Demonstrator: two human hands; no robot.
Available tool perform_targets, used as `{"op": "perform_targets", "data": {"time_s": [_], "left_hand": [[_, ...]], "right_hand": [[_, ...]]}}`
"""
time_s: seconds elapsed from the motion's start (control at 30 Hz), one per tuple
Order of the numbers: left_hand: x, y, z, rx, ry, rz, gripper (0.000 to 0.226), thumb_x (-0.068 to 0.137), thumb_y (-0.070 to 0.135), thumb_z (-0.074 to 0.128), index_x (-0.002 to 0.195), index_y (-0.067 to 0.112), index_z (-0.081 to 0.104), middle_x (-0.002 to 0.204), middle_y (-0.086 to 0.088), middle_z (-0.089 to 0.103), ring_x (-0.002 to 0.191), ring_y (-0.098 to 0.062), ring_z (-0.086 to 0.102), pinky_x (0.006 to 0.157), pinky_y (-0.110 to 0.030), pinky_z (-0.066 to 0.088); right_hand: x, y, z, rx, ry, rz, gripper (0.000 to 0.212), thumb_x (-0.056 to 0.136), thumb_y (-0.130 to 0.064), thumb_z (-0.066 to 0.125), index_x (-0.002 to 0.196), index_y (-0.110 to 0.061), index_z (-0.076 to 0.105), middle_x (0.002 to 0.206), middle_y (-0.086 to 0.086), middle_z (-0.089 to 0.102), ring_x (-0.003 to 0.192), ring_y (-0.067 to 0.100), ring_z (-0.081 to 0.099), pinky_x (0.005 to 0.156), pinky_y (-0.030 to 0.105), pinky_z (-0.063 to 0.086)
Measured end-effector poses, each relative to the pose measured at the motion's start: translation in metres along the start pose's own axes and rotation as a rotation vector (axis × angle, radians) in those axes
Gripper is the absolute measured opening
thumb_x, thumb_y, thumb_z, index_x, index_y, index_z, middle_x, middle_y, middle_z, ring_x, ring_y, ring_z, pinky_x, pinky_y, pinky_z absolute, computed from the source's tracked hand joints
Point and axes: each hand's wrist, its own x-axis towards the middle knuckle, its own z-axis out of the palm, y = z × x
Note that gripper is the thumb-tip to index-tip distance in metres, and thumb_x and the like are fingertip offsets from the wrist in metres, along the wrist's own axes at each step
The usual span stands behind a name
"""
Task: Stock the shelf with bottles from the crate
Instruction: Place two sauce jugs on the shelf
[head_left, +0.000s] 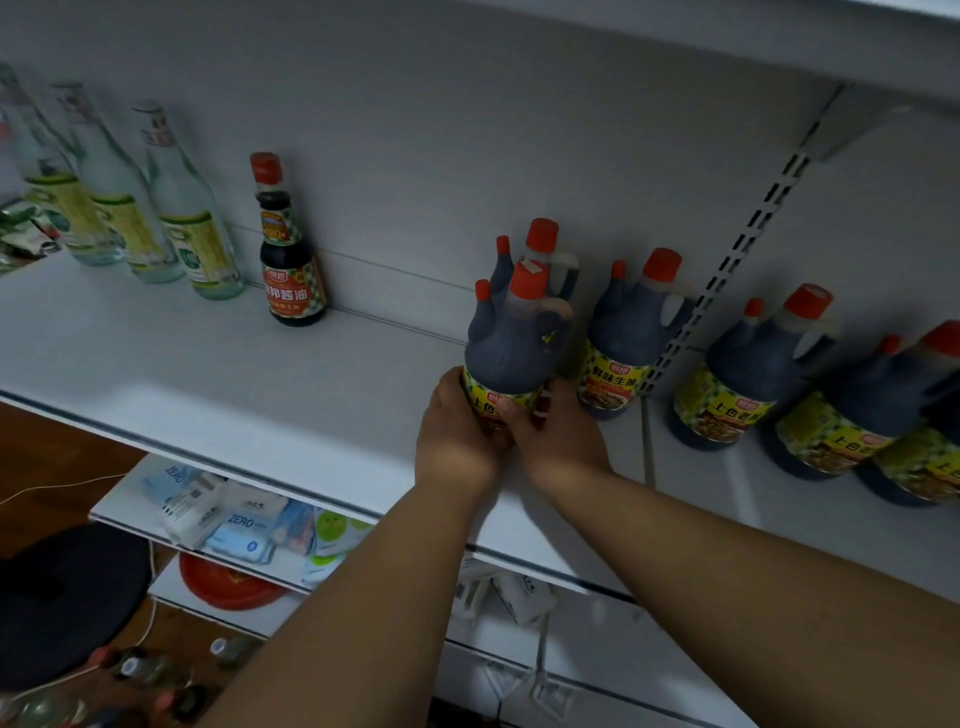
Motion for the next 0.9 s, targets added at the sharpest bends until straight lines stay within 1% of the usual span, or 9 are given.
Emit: {"op": "perform_targets", "data": {"time_s": [0.17,0.23,0.3,0.37,0.43,0.6,0.73,0.83,0.9], "left_hand": [[-0.003,0.006,-0.003,0.012,-0.018,-0.016,0.050,0.068,0.030,0.062,0.113,0.013,0.050,0.106,-0.007,0.062,0.093,-0.027,0.063,0.070,-0.037,0.053],[-0.004,0.009,-0.006,0.029,-0.053,-0.033,0.049,0.071,0.026,0.065,0.115,0.013,0.049,0.108,-0.007,0.062,0.094,-0.027,0.062,0.068,-0.032,0.048],[-0.008,0.009,-0.010,0.036,-0.070,-0.027,0.053,0.071,0.032,0.065,0.118,0.014,0.049,0.110,-0.007,0.062,0.096,-0.026,0.063,0.069,-0.031,0.048],[-0.018,0.009,-0.013,0.046,-0.032,0.000,0.063,0.074,0.037,0.067,0.129,0.013,0.046,0.118,-0.010,0.060,0.104,-0.030,0.061,0.078,-0.035,0.052],[-0.033,0.012,-0.016,0.075,0.036,0.012,0.073,0.080,0.034,0.071,0.141,0.008,0.039,0.132,-0.016,0.054,0.116,-0.033,0.055,0.090,-0.036,0.048],[-0.077,0.014,-0.029,0.191,0.098,0.009,0.081,0.077,0.025,0.074,0.146,0.010,0.034,0.143,-0.010,0.046,0.130,-0.025,0.046,0.106,-0.034,0.039],[-0.127,0.017,-0.043,0.224,0.180,0.021,0.075,0.078,0.022,0.074,0.143,0.012,0.039,0.138,-0.008,0.048,0.124,-0.024,0.049,0.104,-0.036,0.042],[-0.174,0.027,-0.054,0.263,0.229,0.042,0.071,0.080,0.024,0.073,0.142,0.013,0.041,0.136,-0.007,0.049,0.124,-0.023,0.050,0.104,-0.039,0.043],[-0.209,0.030,-0.062,0.287,0.251,0.043,0.068,0.082,0.025,0.072,0.141,0.015,0.041,0.135,-0.006,0.050,0.123,-0.024,0.050,0.103,-0.042,0.043]], "right_hand": [[-0.001,-0.002,-0.001,-0.022,-0.028,-0.003,0.056,0.090,-0.049,0.059,0.134,-0.017,0.045,0.132,0.004,0.060,0.118,0.027,0.058,0.080,0.025,0.040],[0.000,-0.004,-0.003,-0.034,-0.048,0.000,0.058,0.091,-0.050,0.059,0.135,-0.015,0.044,0.133,0.005,0.059,0.119,0.028,0.057,0.085,0.028,0.044],[-0.001,-0.008,-0.004,-0.040,-0.069,0.009,0.062,0.090,-0.051,0.059,0.136,-0.014,0.042,0.134,0.007,0.058,0.119,0.029,0.057,0.091,0.034,0.048],[-0.005,-0.011,-0.008,-0.054,-0.090,0.022,0.062,0.090,-0.051,0.058,0.138,-0.015,0.040,0.136,0.007,0.057,0.120,0.030,0.056,0.093,0.037,0.048],[-0.013,-0.011,-0.012,-0.045,-0.108,0.015,0.058,0.092,-0.045,0.059,0.138,-0.016,0.039,0.137,0.007,0.055,0.121,0.030,0.055,0.095,0.036,0.047],[-0.046,-0.001,-0.025,-0.064,-0.114,-0.044,0.054,0.092,-0.040,0.060,0.133,-0.011,0.041,0.130,0.015,0.057,0.116,0.034,0.056,0.090,0.034,0.046],[-0.083,0.004,-0.040,-0.087,-0.157,-0.089,0.058,0.092,-0.044,0.058,0.137,-0.011,0.040,0.137,0.013,0.052,0.120,0.031,0.054,0.095,0.036,0.044],[-0.120,0.008,-0.051,-0.100,-0.197,-0.164,0.066,0.092,-0.047,0.056,0.144,-0.013,0.035,0.143,0.010,0.048,0.126,0.028,0.051,0.102,0.039,0.044],[-0.149,0.011,-0.057,-0.099,-0.223,-0.232,0.065,0.093,-0.047,0.056,0.145,-0.014,0.035,0.143,0.009,0.047,0.126,0.026,0.050,0.103,0.040,0.043]]}}
